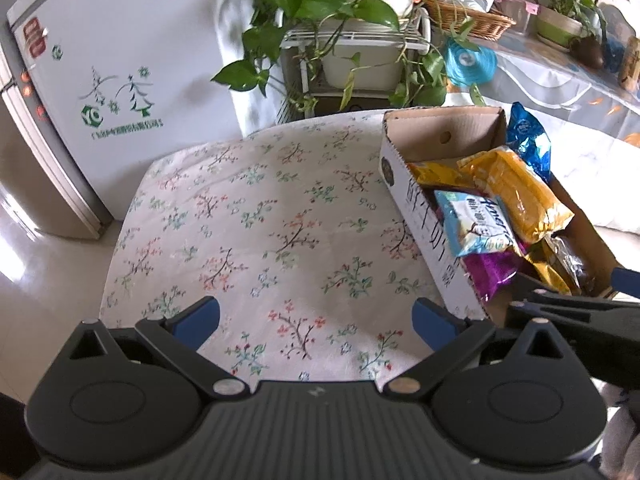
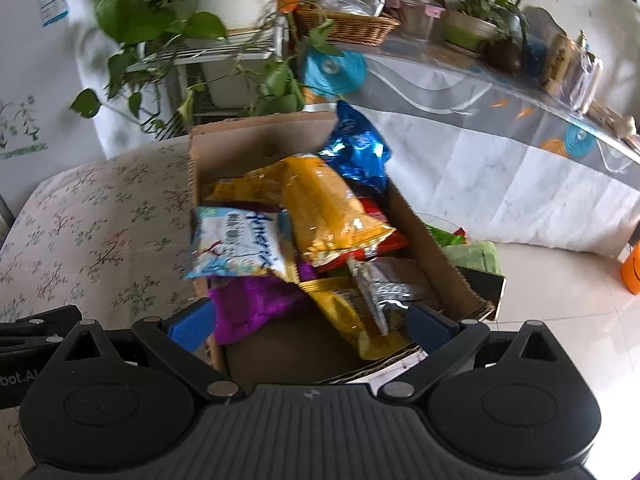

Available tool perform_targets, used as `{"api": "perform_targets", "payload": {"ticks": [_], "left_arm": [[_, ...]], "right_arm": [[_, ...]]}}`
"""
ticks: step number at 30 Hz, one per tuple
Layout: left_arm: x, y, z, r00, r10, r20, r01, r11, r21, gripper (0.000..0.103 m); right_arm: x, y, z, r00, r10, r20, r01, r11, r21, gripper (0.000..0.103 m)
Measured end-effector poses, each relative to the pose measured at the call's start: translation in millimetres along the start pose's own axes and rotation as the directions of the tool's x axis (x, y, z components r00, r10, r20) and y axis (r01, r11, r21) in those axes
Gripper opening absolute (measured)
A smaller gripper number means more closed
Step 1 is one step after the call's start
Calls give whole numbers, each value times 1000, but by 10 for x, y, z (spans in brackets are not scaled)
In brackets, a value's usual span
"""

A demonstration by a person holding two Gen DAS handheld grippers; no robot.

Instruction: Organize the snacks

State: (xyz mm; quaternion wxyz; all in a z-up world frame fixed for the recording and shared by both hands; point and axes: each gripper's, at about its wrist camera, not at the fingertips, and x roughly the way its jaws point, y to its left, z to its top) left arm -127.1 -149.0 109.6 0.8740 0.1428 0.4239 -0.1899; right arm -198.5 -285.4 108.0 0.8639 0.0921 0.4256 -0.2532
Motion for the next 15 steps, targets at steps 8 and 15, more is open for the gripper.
{"api": "perform_targets", "payload": {"ticks": [8, 15], "left_arm": [[-38, 347, -163, 1000, 14, -5, -15, 1000, -13, 102], [25, 809, -311, 999, 42, -27, -44, 997, -64, 102]], "right_arm": [[-56, 244, -161, 997, 79, 7, -79, 996, -28, 103], [-55, 646, -423, 995, 94, 35, -91, 991, -97, 103]]}}
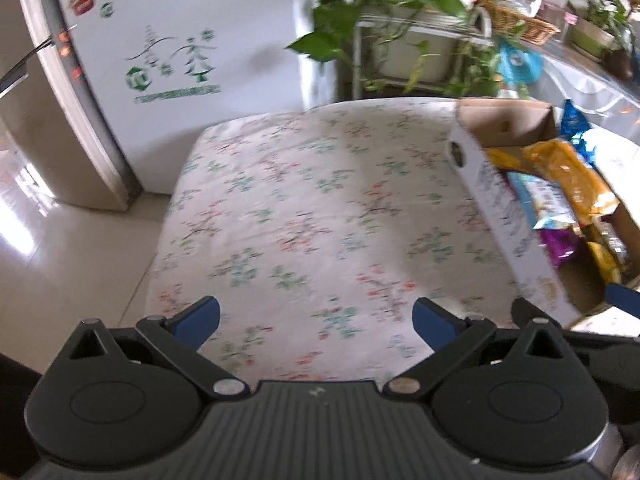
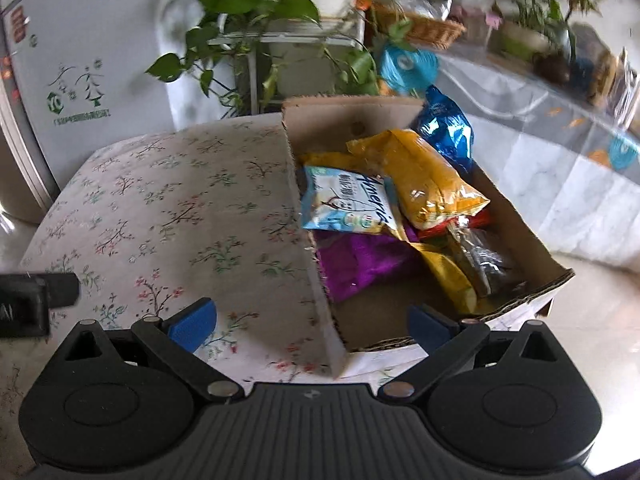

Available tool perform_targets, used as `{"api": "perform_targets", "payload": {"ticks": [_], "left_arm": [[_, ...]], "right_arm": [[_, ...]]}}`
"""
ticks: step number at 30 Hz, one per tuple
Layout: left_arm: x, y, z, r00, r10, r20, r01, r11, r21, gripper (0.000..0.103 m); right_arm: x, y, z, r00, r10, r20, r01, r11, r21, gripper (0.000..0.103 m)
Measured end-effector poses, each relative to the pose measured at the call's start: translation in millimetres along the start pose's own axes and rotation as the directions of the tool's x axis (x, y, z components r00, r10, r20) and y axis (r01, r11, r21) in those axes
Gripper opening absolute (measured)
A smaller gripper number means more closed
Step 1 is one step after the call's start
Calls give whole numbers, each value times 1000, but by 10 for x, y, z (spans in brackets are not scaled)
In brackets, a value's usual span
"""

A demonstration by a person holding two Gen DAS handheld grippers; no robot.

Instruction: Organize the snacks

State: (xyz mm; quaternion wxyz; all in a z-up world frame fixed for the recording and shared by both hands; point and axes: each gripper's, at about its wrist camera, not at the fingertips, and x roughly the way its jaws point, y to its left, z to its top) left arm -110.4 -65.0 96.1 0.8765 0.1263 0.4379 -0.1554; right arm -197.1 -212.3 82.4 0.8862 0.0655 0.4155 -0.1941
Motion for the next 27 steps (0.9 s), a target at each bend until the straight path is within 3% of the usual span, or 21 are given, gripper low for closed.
{"api": "perform_targets", "payload": {"ticks": [4, 10, 17, 27], "left_arm": [[91, 276, -63, 1000, 20, -12, -20, 999, -40, 102], [212, 613, -107, 999, 30, -28, -33, 995, -97, 102], [313, 787, -139, 999, 29, -46, -35, 991, -131, 102], [512, 874, -186, 996, 17, -85, -32, 985, -171, 102]], "right_arm": [[0, 286, -70, 1000, 27, 11, -26, 997, -73, 103], [164, 539, -106, 999, 44, -27, -46, 996, -79, 103], [484, 585, -44, 998, 28, -60, -25, 998, 51, 103], [834, 740, 27, 1000, -2, -22, 4, 997, 80, 103]]}}
